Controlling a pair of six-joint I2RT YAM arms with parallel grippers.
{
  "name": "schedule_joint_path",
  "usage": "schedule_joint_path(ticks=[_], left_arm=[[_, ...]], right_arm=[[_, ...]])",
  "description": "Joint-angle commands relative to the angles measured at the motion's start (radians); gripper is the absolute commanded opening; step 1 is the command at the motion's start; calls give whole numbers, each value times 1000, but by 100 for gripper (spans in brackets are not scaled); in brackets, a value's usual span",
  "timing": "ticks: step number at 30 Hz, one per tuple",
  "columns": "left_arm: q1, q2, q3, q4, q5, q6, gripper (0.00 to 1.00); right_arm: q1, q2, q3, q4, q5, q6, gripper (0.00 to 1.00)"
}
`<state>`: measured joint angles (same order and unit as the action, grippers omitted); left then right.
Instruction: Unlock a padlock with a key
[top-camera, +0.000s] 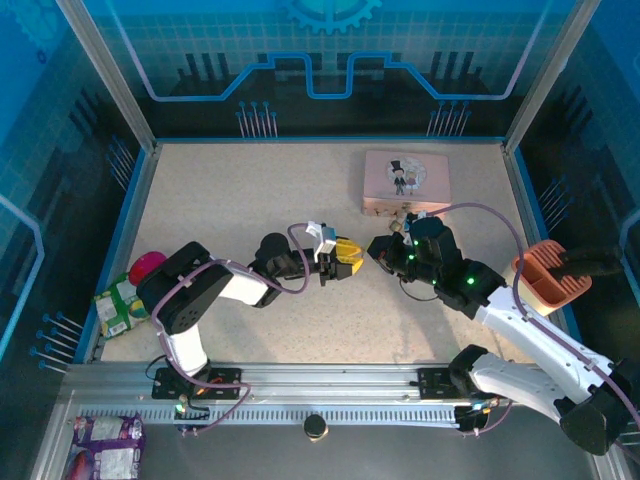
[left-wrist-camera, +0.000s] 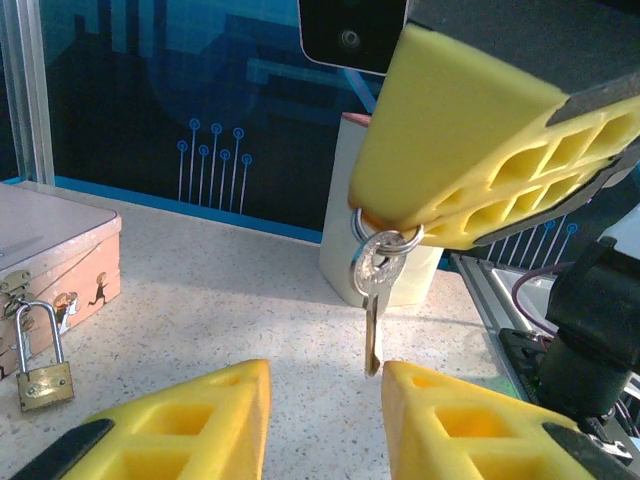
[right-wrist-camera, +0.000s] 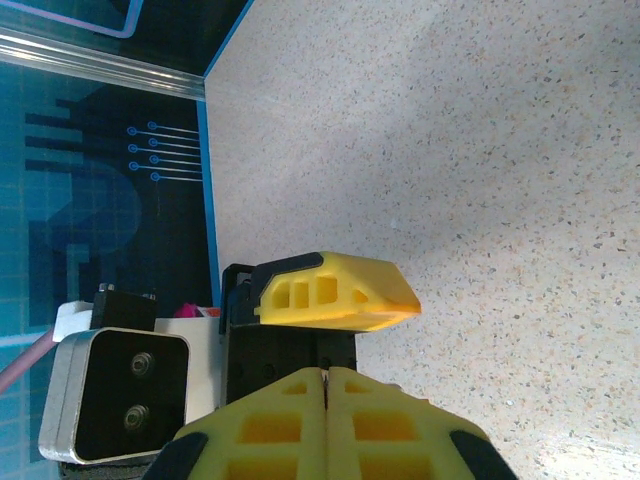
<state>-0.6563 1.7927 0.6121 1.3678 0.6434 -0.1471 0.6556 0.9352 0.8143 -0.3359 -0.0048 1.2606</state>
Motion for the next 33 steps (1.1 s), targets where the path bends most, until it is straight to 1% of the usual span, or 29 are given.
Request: schedule_joint_path(ticks=[1,7,12,24,27,30,31,32,33], left_arm=[[7,-27,-17,33,-2,32,36],[7,-32,-18,32,25,23,33],[8,-32,-16,33,43,16,27],[9,-44,-19,33,40,6,19],[13,-45,-15,33,42,-4,15],[30,-35,2,33,68,-45,7],[36,-32,9,33,78,-62,2],[41,-34,11,33,72,-70,0],[44,-37,7,33,57,-74,0]], right_arm=[[13,-13,18,8,6,-17,0],[21,-1,9,30,4,-9,0],[30,11,9,43,5,-7,0],[37,20,0,48,25,3,0],[36,18,0,40,34,1,0],[34,16,3,33,44,-2,0],[33,17,3,31,47,-4,0],[32,19,3,26,49,-8,0],[32,20,5,22,55,-9,0]])
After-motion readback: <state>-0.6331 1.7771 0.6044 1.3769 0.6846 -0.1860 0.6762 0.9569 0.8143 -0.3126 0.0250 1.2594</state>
